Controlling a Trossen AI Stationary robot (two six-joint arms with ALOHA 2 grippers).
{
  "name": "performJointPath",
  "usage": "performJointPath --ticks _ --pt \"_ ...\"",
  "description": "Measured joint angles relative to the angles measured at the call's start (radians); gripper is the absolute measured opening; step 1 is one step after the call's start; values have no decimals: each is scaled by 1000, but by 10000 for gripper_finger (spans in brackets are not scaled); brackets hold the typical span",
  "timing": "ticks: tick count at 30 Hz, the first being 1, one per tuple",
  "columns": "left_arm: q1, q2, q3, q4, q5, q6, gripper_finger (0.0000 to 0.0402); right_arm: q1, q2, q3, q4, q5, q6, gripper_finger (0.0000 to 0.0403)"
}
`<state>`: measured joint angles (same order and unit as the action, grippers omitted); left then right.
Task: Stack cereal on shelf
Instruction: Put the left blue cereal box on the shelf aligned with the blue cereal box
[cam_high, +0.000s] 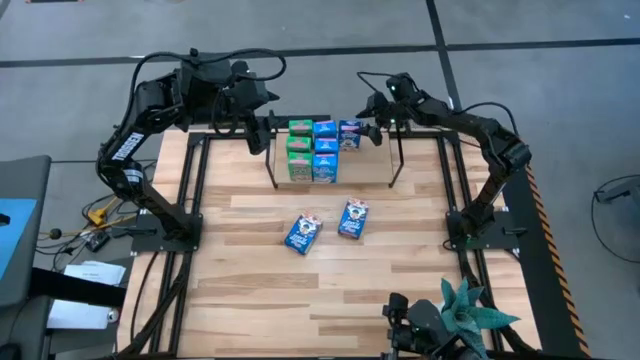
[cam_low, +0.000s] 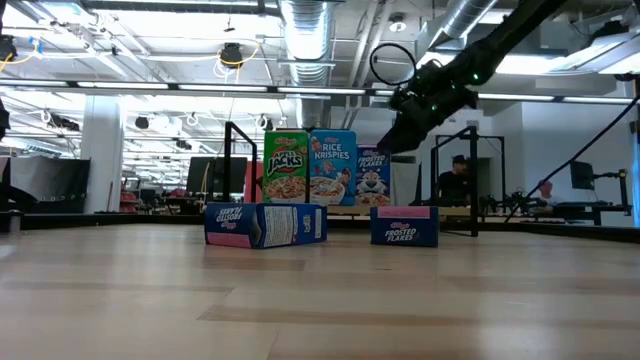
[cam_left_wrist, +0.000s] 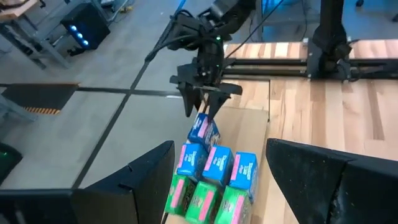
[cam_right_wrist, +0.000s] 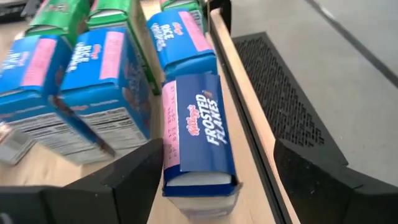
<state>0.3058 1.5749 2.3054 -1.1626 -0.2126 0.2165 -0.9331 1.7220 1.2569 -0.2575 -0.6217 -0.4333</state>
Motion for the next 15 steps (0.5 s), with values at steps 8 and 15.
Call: performJointPath --ticks 8,15 --pt "-15 0 0 -36 29 -26 245 12 -64 178 -330 55 -119 326" --pt "-146 17 -4 -198 151 -111 245 34 -255 246 -454 74 -85 325"
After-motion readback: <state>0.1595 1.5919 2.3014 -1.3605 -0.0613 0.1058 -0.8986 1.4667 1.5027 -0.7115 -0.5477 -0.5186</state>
